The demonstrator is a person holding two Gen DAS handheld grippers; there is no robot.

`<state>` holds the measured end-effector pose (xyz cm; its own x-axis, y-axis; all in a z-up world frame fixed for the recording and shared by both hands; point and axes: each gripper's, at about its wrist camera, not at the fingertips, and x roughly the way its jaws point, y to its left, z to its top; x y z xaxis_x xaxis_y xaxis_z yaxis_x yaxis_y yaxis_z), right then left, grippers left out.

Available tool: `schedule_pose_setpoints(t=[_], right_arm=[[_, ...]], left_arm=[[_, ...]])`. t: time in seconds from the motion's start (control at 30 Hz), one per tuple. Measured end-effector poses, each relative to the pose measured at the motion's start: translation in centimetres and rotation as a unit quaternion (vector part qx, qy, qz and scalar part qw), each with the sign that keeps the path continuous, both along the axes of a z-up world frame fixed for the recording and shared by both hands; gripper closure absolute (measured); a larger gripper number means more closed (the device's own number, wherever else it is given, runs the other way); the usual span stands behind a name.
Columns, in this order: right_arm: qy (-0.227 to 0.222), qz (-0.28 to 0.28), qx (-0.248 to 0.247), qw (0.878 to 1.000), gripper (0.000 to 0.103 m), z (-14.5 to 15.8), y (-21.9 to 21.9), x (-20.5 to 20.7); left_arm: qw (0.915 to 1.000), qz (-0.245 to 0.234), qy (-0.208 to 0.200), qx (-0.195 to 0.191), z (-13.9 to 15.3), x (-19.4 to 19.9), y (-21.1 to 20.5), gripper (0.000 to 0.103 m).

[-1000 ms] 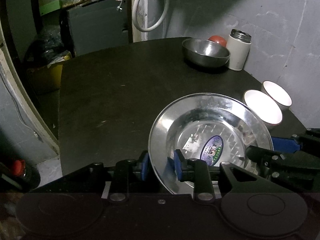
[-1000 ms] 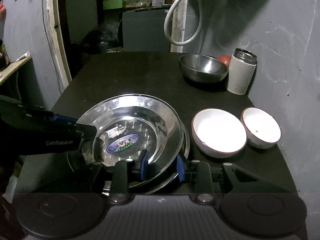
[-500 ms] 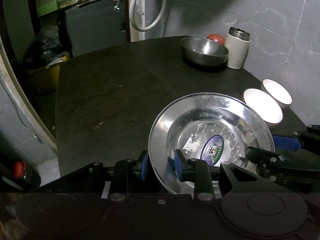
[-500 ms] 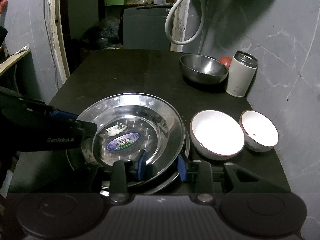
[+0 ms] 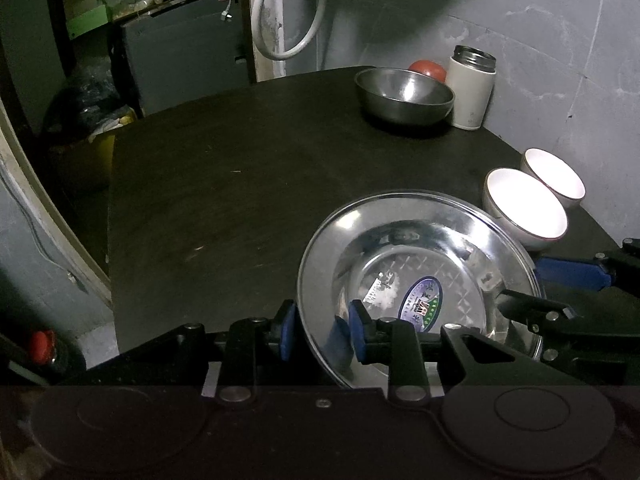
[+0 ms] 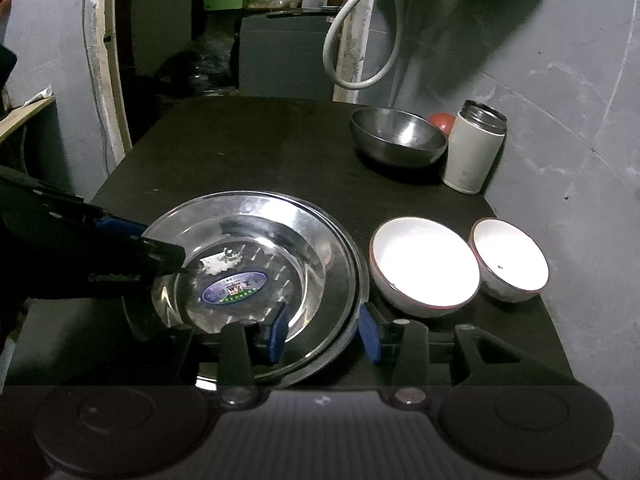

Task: Organize plates and bowls

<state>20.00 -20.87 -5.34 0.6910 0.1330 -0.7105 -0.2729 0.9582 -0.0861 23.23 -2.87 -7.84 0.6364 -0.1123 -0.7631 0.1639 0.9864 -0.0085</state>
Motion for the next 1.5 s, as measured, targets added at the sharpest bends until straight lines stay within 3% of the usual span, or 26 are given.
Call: schedule_pose_setpoints(t=[0.1,0.13,0.27,0.43,0.63,0.9,1.0,1.2,1.33,1.5], right_arm=[[-0.004,-0.01,0.004,1.0,0.046,0.1,-0.5,-0.1],[-0.006,-0.013,0.007,1.0,0.044,0.2,-0.7,-0.3],[-0.02,-0.031,0.028,0.999,0.015,0.6,-1.8,-0.8],[-0.036,-0.056,0.063,0.996,0.004,1.2,-3.4,-0.4],[-0.06,-0.095,0.084,0.99,0.001,1.8,-5.1,2.8],[-0.087,-0.155,0.124,0.976,0.001,3.1,-7.2,12.8],[-0.072,-0.164,0.126,0.976,0.011,2.4,-7.4,16.9],[-0.044,-0.168,0.136,0.975,0.02,1.1,-7.4,21.2],[-0.017,-0.173,0.144,0.974,0.027,-0.2,-7.2,22.5],[0.0,-0.171,0.157,0.973,0.045,-1.5,-7.4,23.9]], left_arm=[[1.0,0.006,0.0,-0.004,0.3,0.1,0.4,0.067],[0.9999,0.01,-0.003,-0.005,0.4,0.1,0.6,0.059],[0.999,0.041,-0.02,-0.003,1.3,0.4,1.6,0.02],[0.9969,0.071,-0.033,-0.012,2.0,2.1,2.6,0.001],[0.9956,0.058,-0.034,-0.065,2.4,6.8,2.8,0.001],[0.9918,0.036,-0.06,-0.107,3.4,17.6,-0.5,0.001],[0.9918,0.029,-0.051,-0.114,2.5,21.8,-2.4,0.001],[0.9919,0.032,-0.029,-0.119,0.8,26.5,-4.5,0.001],[0.9921,0.044,-0.005,-0.117,-0.2,28.1,-5.1,0.009],[0.9895,0.049,0.019,-0.134,-0.8,28.2,-5.1,0.031]])
